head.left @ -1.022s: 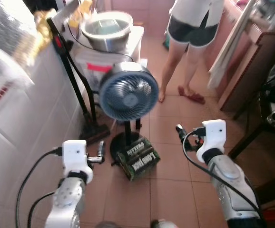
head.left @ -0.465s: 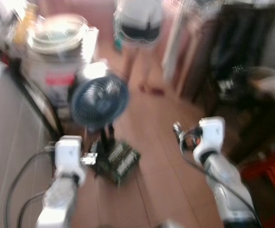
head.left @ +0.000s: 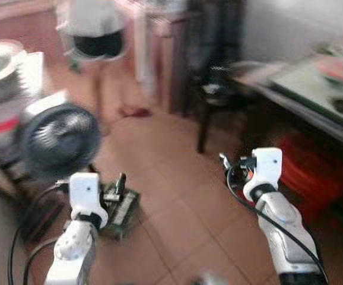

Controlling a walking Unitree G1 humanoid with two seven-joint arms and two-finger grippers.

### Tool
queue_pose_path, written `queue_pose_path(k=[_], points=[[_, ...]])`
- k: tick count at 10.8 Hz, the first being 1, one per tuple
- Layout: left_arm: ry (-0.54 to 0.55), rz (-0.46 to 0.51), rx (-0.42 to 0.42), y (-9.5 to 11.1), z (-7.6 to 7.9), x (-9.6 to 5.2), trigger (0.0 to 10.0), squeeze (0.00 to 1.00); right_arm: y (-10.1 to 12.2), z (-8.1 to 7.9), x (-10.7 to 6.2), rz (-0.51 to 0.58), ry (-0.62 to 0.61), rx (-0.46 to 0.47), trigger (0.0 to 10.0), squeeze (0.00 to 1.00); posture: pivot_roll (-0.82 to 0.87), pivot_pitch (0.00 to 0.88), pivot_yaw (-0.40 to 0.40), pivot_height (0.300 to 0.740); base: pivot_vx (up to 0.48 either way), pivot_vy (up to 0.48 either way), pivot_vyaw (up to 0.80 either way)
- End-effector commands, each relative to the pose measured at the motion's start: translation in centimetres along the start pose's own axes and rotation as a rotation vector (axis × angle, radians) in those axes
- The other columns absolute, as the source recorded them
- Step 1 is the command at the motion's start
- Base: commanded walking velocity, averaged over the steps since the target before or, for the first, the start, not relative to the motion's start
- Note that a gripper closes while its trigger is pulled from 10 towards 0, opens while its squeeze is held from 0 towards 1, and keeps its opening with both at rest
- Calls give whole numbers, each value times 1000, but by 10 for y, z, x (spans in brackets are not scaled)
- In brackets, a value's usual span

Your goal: Setting the table

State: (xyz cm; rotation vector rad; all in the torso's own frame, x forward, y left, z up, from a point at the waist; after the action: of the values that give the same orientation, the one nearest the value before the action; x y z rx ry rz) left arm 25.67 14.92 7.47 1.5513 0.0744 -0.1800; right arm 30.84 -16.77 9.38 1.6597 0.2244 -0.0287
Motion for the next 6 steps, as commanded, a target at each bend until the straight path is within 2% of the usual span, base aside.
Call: queue_pose_path(k=[1, 3, 6], points=[[-54, 15, -23, 3, 7, -2, 10000, 0, 6, -1, -2, 15, 18, 8, 10000, 0, 27, 52, 36, 740, 0, 0, -800], [-73, 41, 56, 8, 12, -7, 10000, 0, 9, -2, -5, 30, 15, -6, 10000, 0, 25, 55, 40, 740, 0, 0, -800], [-45, 37, 47, 9, 6, -4, 10000, 0, 7, -4, -6, 23, 20, -5, 10000, 0, 23, 66, 37, 740, 0, 0, -800]])
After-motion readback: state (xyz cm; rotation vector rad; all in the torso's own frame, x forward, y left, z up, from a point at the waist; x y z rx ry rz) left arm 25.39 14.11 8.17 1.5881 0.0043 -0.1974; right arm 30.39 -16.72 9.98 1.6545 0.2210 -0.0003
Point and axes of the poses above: a point about 5 cm out from each wrist's last joint towards the gripper, its own x axis pointing out of the wrist towards the gripper, its own y axis along the axis of the wrist's last joint, z = x × y, the point moved 4 cm from there along x, pointing out of the wrist towards the gripper, and after that the axes turned 5 degrees about x, right-handed, at the moved point
